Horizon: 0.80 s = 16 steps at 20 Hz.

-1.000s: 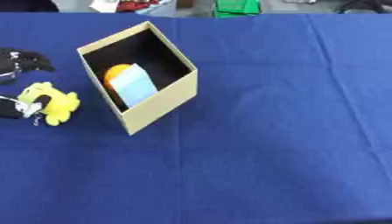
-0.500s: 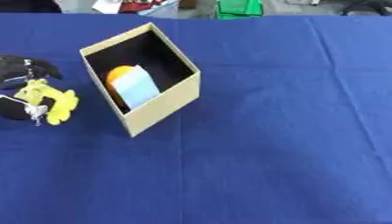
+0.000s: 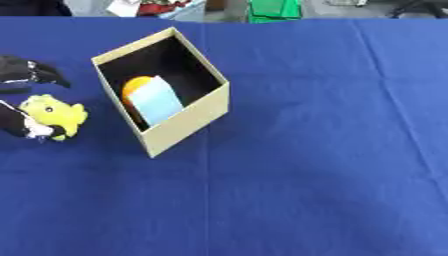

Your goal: Pick up objects on the table and place them in the box.

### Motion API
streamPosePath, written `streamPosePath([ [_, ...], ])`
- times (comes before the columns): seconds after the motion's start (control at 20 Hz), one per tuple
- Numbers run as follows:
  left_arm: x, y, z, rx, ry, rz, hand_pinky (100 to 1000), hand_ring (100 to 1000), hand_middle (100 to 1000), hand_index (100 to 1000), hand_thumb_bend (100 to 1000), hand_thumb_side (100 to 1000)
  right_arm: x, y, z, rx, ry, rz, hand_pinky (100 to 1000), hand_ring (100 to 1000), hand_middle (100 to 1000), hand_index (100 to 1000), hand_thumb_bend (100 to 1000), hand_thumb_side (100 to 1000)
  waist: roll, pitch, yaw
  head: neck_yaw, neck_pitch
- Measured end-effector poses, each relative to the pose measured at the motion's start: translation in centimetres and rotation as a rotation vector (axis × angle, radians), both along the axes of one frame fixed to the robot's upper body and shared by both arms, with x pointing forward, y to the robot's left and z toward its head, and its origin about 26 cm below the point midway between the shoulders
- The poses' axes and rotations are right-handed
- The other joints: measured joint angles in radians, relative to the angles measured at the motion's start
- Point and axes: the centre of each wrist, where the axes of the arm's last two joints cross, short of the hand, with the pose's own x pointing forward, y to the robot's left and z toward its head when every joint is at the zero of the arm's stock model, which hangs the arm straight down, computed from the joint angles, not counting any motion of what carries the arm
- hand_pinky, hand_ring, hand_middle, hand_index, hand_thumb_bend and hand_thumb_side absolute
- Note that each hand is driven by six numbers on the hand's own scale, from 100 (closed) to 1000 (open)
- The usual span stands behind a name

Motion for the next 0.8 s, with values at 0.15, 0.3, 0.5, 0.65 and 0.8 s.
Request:
streamPosePath([
  [0.15,-0.6,-0.4,1.1,-0.006,0.014,0.003,853,889,859,916,427,622,0.1,0.1,0.0,0.001,0.008,0.002,856,860,809,931,100,810,0.002,0.000,0.001,-0.001,0.000],
  [0.3,-1.1,-0.5,1.9,0.002,0.033,0.020,855,890,860,916,422,611,0.1,0.2,-0.1,-0.002,0.013,0.003,856,860,809,931,100,810,0.003,0.000,0.003,-0.003,0.000],
  [0.5,-1.3,-0.5,2.3,0.025,0.073,0.057,856,890,870,917,394,575,0.1,0.2,0.0,-0.002,0.012,0.005,857,860,809,930,100,810,0.004,0.000,0.001,-0.003,0.000],
  [0.65,-1.3,-0.5,2.4,0.044,0.106,0.080,867,897,887,939,459,571,0.1,0.2,0.0,-0.001,0.012,0.006,857,860,809,928,100,811,0.002,0.000,-0.004,-0.003,-0.002],
  [0.8,-1.3,-0.5,2.4,0.066,0.118,0.094,894,906,888,960,632,582,0.1,0.3,-0.1,0.003,0.013,0.008,857,860,808,925,100,812,0.002,0.003,-0.006,-0.003,-0.008],
])
